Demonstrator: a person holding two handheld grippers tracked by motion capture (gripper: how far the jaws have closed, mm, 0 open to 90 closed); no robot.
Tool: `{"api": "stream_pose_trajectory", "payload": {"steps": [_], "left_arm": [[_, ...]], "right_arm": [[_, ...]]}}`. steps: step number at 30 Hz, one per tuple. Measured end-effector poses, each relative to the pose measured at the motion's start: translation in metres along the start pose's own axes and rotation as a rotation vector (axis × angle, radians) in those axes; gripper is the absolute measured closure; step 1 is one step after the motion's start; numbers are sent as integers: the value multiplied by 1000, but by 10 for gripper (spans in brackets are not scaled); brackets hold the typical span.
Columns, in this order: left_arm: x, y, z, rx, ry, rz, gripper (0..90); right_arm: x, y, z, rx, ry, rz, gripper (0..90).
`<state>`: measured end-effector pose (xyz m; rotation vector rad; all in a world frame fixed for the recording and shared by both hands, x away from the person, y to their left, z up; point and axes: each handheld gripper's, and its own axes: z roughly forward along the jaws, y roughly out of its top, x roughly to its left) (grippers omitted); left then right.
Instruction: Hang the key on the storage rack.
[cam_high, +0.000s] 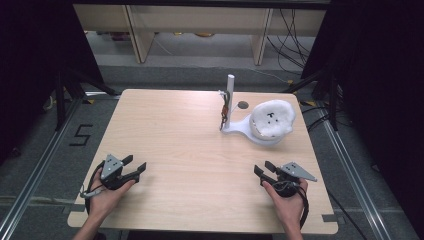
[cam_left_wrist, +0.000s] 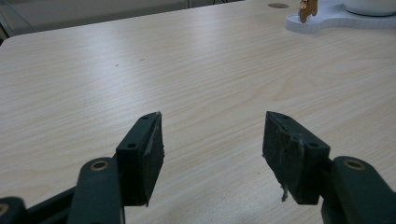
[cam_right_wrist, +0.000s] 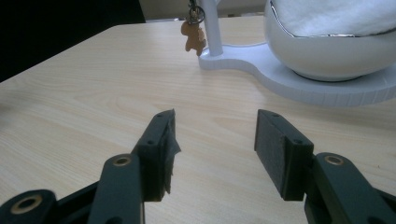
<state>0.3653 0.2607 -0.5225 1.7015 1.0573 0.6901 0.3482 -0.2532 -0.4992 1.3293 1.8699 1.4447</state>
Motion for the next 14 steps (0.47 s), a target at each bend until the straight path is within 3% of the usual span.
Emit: {"api": "stream_pose_trajectory", "payload": {"steps": [1,3,6,7,8,10,12,13,14], "left_arm": [[0,-1,0,0,3,-4,378],[0,-1,-2,-14,12,9,376],[-1,-2,-3,-33,16,8,375],[-1,-2,-4,-28,20,9,375],[-1,-2,-3,-30,20,7,374],[-1,-2,-3,-33,23,-10,372],[-1,-2,-4,-24,29,-12,370],[0,-2,-3,-30,26,-17,366],[0,-2,-3,-32,27,-23,361]], "right_arm": [[2,-1,0,8,-10,22,492],[0,-1,0,2,-13,-3,491],[1,-3,0,2,3,20,490],[2,-3,-1,19,-14,25,489],[0,-3,0,16,-18,-6,488],[2,-5,2,2,-3,17,487],[0,-5,1,9,-16,-15,485],[3,-6,1,23,-7,34,484],[3,-7,2,15,-12,27,483]]}}
